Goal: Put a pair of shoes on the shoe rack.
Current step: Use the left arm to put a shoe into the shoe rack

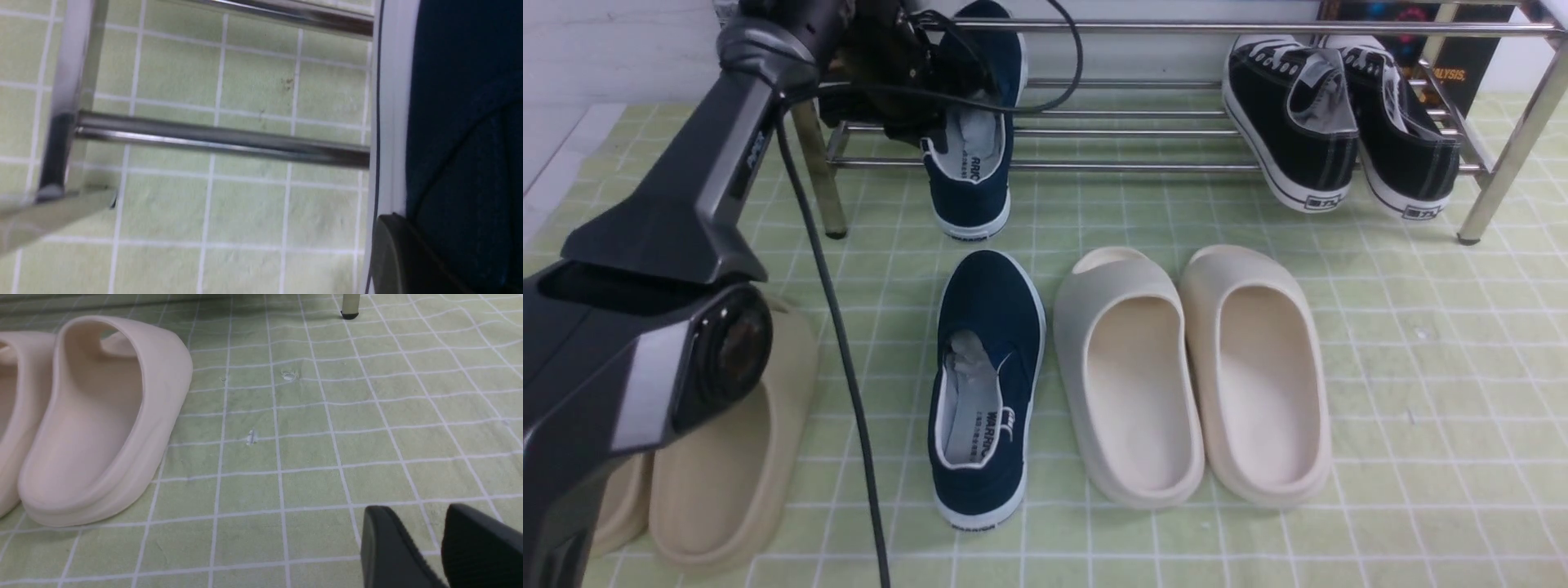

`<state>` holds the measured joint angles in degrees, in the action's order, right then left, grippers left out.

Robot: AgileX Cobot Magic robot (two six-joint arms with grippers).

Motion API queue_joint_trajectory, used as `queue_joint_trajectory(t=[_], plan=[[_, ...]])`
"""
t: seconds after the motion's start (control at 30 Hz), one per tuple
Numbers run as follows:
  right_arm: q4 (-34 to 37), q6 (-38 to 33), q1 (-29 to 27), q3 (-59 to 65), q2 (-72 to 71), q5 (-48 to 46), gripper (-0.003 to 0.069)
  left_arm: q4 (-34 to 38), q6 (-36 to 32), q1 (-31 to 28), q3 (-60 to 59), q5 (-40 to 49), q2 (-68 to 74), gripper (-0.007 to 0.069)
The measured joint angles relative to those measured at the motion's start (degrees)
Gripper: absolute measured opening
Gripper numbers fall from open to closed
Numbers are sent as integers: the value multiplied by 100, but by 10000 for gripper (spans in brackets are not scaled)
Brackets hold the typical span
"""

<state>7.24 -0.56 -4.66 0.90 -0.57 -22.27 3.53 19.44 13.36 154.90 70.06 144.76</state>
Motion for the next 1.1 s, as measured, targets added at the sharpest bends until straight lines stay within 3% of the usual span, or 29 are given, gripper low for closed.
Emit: queue_joint_trajectory(t=[0.1, 0.3, 0.47, 0.6, 0.77, 0.87, 1.07, 1.1], plan=[[0, 0, 0, 0, 0, 0, 239, -53, -62, 0, 0, -214, 7, 72], [0, 0, 0, 0, 0, 0, 239, -148, 92, 0, 69, -954, 16, 356], [0, 0, 0, 0, 0, 0, 239, -173, 148, 0, 69, -753, -30, 438], [0, 0, 0, 0, 0, 0, 239, -184, -148, 0, 69, -116, -365, 424], [0, 0, 0, 0, 0, 0, 239, -157, -633, 0, -177, 158, -1121, 344], [0, 0, 0, 0, 0, 0, 239, -119, -710, 0, -1233, 158, -2189, 274], [0, 0, 0, 0, 0, 0, 239, -112, -944, 0, -3308, 158, -3283, 218], [0, 0, 0, 0, 0, 0, 239, -106, -970, 0, -4086, -8, -3290, 205]])
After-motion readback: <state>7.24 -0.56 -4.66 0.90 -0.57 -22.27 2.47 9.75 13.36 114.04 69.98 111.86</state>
